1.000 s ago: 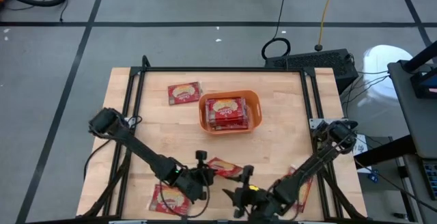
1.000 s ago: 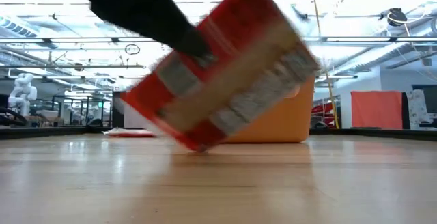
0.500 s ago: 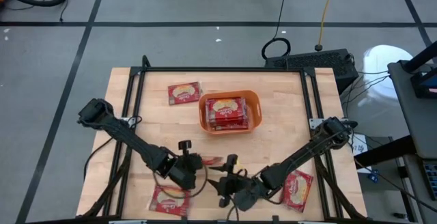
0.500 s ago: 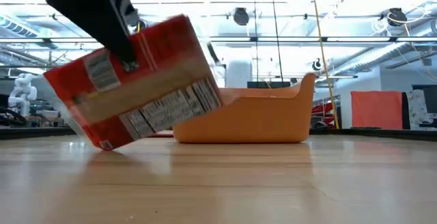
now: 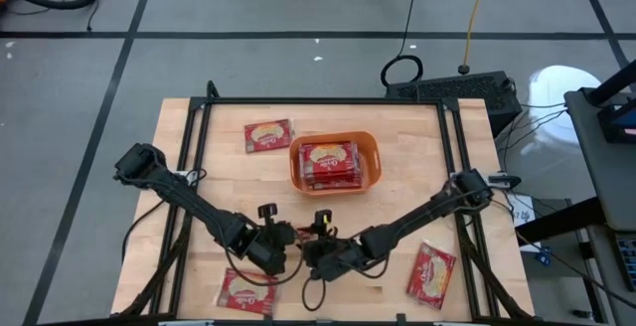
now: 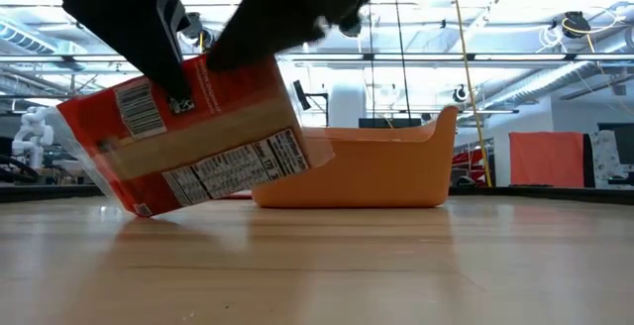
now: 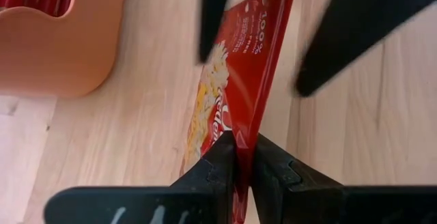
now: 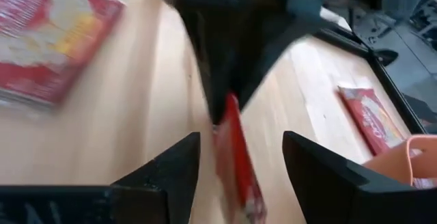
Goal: Sort popcorn bags into baskets
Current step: Put the red popcorn bag into the orange bin
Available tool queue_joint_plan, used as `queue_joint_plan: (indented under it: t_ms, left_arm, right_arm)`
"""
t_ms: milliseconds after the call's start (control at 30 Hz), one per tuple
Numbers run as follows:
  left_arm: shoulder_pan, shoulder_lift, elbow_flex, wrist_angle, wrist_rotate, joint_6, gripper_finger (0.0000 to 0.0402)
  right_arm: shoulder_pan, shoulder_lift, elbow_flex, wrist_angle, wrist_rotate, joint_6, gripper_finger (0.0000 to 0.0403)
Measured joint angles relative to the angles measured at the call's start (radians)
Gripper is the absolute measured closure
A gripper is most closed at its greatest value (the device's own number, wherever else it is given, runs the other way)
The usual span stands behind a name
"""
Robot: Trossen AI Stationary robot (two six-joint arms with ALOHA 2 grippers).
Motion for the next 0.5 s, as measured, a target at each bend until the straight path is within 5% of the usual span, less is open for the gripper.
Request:
queue_joint_plan:
  t_ms: [167, 500]
  left_arm:
    - [0.000, 0.000, 0.000, 0.015, -0.003, 0.016, 0.0364]
    - [0.006, 0.001, 0.000, 0.049, -0.007, 0.011, 0.0364]
  right_arm:
    - [-0.014, 0.017, 0.000, 0.003, 0.022, -0.021, 0.0239]
    - [-0.009, 0.015, 0.000, -0.023, -0.044, -0.022, 0.0390]
